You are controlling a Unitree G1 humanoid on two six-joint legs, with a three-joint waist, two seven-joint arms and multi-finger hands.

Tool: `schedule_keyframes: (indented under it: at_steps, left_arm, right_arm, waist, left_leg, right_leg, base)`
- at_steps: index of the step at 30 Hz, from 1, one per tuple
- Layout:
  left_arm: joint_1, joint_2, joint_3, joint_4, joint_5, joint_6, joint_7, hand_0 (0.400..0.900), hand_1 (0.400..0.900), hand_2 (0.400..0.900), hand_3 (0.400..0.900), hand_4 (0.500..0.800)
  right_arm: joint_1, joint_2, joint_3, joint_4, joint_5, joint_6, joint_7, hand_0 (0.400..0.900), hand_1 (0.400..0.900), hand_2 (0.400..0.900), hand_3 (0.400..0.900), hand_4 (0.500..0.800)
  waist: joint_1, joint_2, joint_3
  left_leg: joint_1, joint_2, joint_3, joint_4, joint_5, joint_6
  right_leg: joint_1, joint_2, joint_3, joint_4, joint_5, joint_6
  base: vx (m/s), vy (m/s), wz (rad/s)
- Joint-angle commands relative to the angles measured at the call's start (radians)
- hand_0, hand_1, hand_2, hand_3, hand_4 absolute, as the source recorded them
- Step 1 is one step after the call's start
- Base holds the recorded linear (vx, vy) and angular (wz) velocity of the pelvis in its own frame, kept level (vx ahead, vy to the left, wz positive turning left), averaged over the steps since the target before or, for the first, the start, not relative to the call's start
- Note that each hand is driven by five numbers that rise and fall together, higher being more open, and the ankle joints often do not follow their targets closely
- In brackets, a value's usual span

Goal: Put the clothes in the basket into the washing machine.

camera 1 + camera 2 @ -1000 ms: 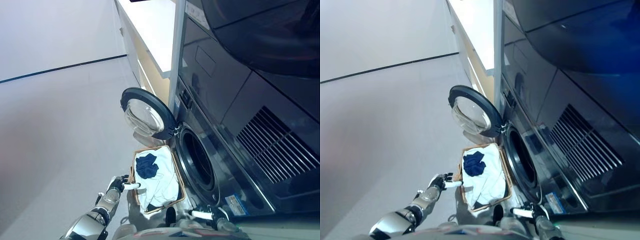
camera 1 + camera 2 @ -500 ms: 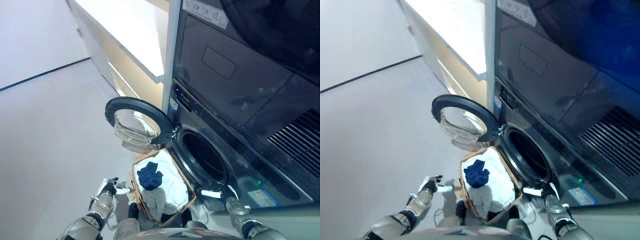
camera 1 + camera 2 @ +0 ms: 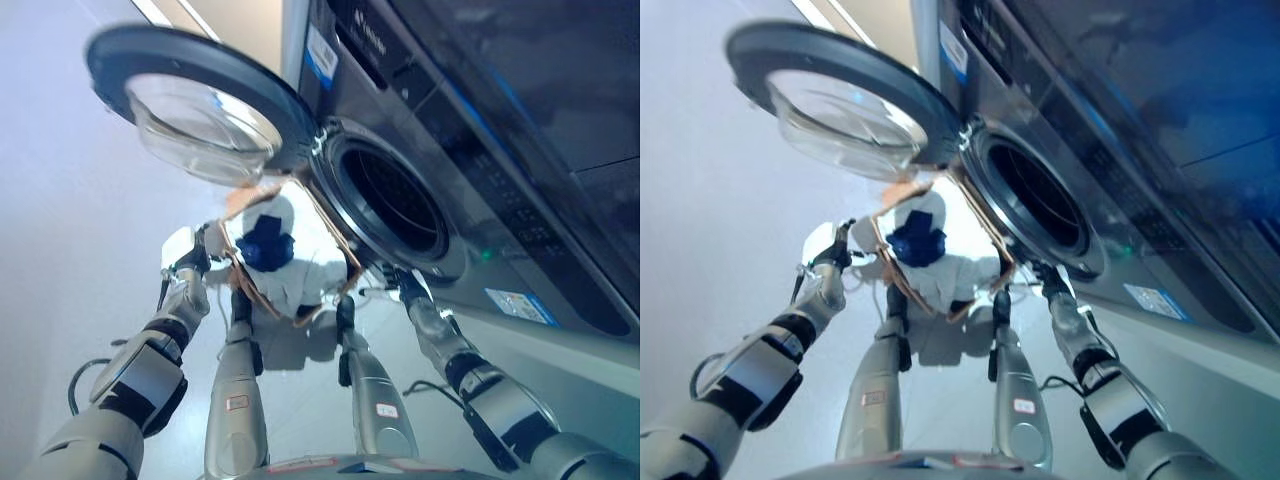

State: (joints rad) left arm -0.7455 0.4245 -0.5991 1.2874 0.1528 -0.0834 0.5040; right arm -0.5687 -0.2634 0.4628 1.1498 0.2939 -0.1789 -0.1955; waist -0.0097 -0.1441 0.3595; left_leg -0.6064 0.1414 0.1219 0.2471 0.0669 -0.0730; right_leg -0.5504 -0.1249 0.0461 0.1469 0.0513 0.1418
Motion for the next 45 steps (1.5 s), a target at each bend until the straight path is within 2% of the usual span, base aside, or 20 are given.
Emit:
schedule_keyframes:
  at_steps: [1,5,12,19,27,29,31,32,33,38,39,40,42,45]
  left_arm:
    - [-0.085,0.026,-0.003,0.032,0.064,0.012,0.095,0.9,0.9,0.9,0.9,0.8]
    - [-0.135,0.052,-0.034,0.015,0.127,0.046,0.123,0.9,0.9,0.9,0.9,0.8]
    - [-0.18,0.069,-0.063,-0.004,0.155,0.06,0.154,0.9,0.9,0.9,0.9,0.8]
    - [-0.178,0.012,-0.082,-0.045,0.143,0.062,0.169,0.9,0.9,0.9,0.9,0.8]
    - [-0.18,-0.031,-0.107,-0.065,0.143,0.07,0.182,0.9,0.9,0.9,0.9,0.8]
    - [-0.185,-0.032,-0.121,-0.067,0.168,0.079,0.202,0.9,0.9,0.9,0.9,0.8]
    - [-0.203,-0.027,-0.133,-0.048,0.21,0.107,0.22,0.9,0.9,0.9,0.9,0.8]
    - [-0.213,-0.022,-0.135,-0.039,0.217,0.118,0.228,0.9,0.9,0.9,0.9,0.8]
    - [-0.222,-0.016,-0.134,-0.032,0.219,0.13,0.233,0.9,0.9,0.9,0.9,0.8]
    - [-0.278,-0.008,-0.144,-0.019,0.238,0.152,0.231,0.9,0.9,0.9,0.9,0.8]
    - [-0.282,-0.01,-0.149,-0.02,0.242,0.152,0.227,0.867,0.867,0.867,0.867,0.78]
    - [-0.284,-0.014,-0.152,-0.019,0.242,0.15,0.223,0.867,0.867,0.867,0.867,0.78]
    - [-0.293,-0.02,-0.161,-0.022,0.241,0.146,0.212,0.4,0.4,0.4,0.4,0.5]
    - [-0.296,-0.034,-0.172,-0.032,0.24,0.138,0.205,0.4,0.4,0.4,0.4,0.5]
  right_arm:
    - [-0.007,-0.064,0.029,-0.085,0.024,-0.063,-0.055,0.9,0.9,0.9,0.9,0.8]
    - [0.014,-0.114,0.032,-0.233,0.014,-0.085,-0.083,0.9,0.9,0.9,0.9,0.8]
    - [0.058,-0.152,0.006,-0.338,0.035,-0.124,-0.113,0.9,0.9,0.9,0.9,0.8]
    - [0.068,-0.141,0.0,-0.317,0.052,-0.134,-0.14,0.9,0.9,0.9,0.9,0.8]
    - [0.079,-0.132,-0.007,-0.341,0.075,-0.155,-0.171,0.9,0.9,0.9,0.9,0.8]
    - [0.08,-0.128,-0.007,-0.357,0.079,-0.169,-0.177,0.9,0.9,0.9,0.9,0.8]
    - [0.083,-0.131,-0.006,-0.399,0.086,-0.188,-0.182,0.9,0.9,0.9,0.9,0.8]
    - [0.087,-0.133,-0.003,-0.418,0.088,-0.194,-0.183,0.9,0.9,0.9,0.9,0.8]
    - [0.091,-0.136,-0.005,-0.433,0.089,-0.201,-0.187,0.9,0.9,0.9,0.9,0.8]
    - [0.117,-0.153,-0.021,-0.481,0.073,-0.203,-0.198,0.9,0.9,0.9,0.9,0.8]
    - [0.12,-0.155,-0.027,-0.482,0.073,-0.204,-0.2,0.9,0.9,0.9,0.9,0.8]
    - [0.118,-0.153,-0.03,-0.478,0.073,-0.205,-0.202,0.9,0.9,0.9,0.9,0.8]
    - [0.112,-0.15,-0.034,-0.469,0.076,-0.206,-0.205,0.9,0.9,0.9,0.9,0.8]
    - [0.106,-0.142,-0.037,-0.451,0.082,-0.207,-0.207,0.9,0.9,0.9,0.9,0.8]
  waist:
    - [-0.008,0.029,0.021]
    - [-0.041,0.032,0.026]
    - [-0.073,0.037,0.013]
    - [-0.075,0.056,0.004]
    - [-0.076,0.066,0.0]
    - [-0.077,0.067,-0.009]
    - [-0.086,0.063,-0.017]
    - [-0.091,0.061,-0.025]
    - [-0.096,0.061,-0.03]
    - [-0.118,0.068,-0.059]
    - [-0.12,0.072,-0.065]
    - [-0.121,0.074,-0.069]
    - [-0.122,0.079,-0.079]
    - [-0.122,0.083,-0.088]
  left_leg:
    - [-0.086,0.032,-0.096,-0.013,0.085,-0.026]
    - [-0.202,0.041,-0.115,0.026,0.09,-0.031]
    - [-0.34,0.044,-0.134,0.064,0.096,-0.041]
    - [-0.438,0.028,-0.151,0.103,0.092,-0.043]
    - [-0.532,0.021,-0.165,0.146,0.087,-0.044]
    - [-0.559,0.022,-0.169,0.161,0.085,-0.045]
    - [-0.588,0.027,-0.169,0.169,0.084,-0.049]
    - [-0.59,0.034,-0.169,0.182,0.051,-0.057]
    - [-0.604,0.034,-0.172,0.187,0.05,-0.057]
    - [-0.674,0.034,-0.185,0.205,0.048,-0.061]
    - [-0.686,0.033,-0.185,0.212,0.046,-0.061]
    - [-0.697,0.032,-0.185,0.216,0.045,-0.06]
    - [-0.717,0.032,-0.184,0.224,0.043,-0.059]
    - [-0.728,0.029,-0.185,0.224,0.043,-0.058]
  right_leg:
    - [-0.023,-0.032,-0.028,0.038,0.058,0.03]
    - [-0.146,-0.027,-0.024,0.079,0.062,0.033]
    - [-0.297,-0.024,-0.019,0.127,0.069,0.034]
    - [-0.415,-0.025,-0.007,0.198,0.055,0.022]
    - [-0.525,-0.015,-0.001,0.273,0.036,0.009]
    - [-0.559,-0.007,0.003,0.292,0.035,0.006]
    - [-0.592,-0.001,0.009,0.299,0.038,0.007]
    - [-0.596,0.001,0.01,0.308,0.011,0.011]
    - [-0.608,0.004,0.011,0.306,0.013,0.011]
    - [-0.667,0.009,0.01,0.317,0.011,0.011]
    - [-0.678,0.01,0.009,0.324,0.01,0.012]
    - [-0.689,0.012,0.01,0.331,0.009,0.012]
    - [-0.707,0.014,0.01,0.34,0.008,0.012]
    - [-0.72,0.012,0.011,0.341,0.01,0.012]
  base:
    - [-0.08,-0.024,-0.07]
    - [-0.09,-0.03,-0.06]
    - [-0.06,-0.026,-0.01]
    - [-0.02,-0.04,0.04]
    - [-0.02,-0.053,0.01]
    - [-0.03,-0.037,-0.08]
    - [0.0,-0.029,-0.14]
    - [0.05,-0.031,-0.14]
    - [0.05,-0.036,-0.14]
    - [-0.02,-0.023,-0.02]
    - [0.0,0.0,0.0]
    - [-0.02,0.009,-0.04]
    - [-0.01,0.017,-0.06]
    - [0.0,0.002,-0.01]
